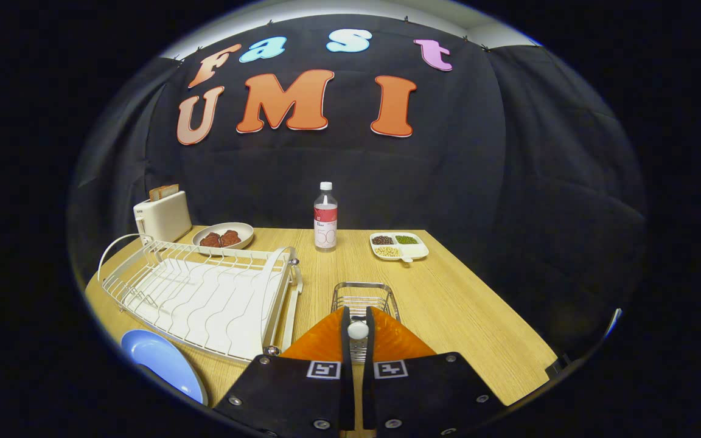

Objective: Take the plate from the dish rack, then take the spoon from the basket and place it into the plate.

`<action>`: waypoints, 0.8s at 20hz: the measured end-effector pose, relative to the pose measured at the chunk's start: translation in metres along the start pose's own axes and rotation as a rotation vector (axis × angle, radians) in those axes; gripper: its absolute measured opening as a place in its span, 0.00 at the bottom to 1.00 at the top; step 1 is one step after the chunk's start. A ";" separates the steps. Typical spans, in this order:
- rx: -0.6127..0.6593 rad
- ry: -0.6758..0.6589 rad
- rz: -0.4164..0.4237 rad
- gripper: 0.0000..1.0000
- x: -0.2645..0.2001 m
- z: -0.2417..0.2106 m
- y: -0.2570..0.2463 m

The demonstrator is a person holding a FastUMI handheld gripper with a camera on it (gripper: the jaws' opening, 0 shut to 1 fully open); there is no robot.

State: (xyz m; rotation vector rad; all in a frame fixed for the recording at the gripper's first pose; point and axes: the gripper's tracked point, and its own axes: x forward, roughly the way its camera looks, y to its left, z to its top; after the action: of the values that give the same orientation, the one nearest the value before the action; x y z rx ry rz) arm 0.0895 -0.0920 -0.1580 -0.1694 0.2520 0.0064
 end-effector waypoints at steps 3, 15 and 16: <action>0.000 -0.010 0.000 0.06 -0.008 0.015 -0.003; -0.009 -0.084 0.004 0.05 -0.088 0.079 0.036; -0.004 -0.087 0.013 0.05 -0.097 0.080 0.046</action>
State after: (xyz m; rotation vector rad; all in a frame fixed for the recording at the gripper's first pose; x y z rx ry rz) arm 0.0146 -0.0314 -0.0652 -0.1708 0.1664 0.0269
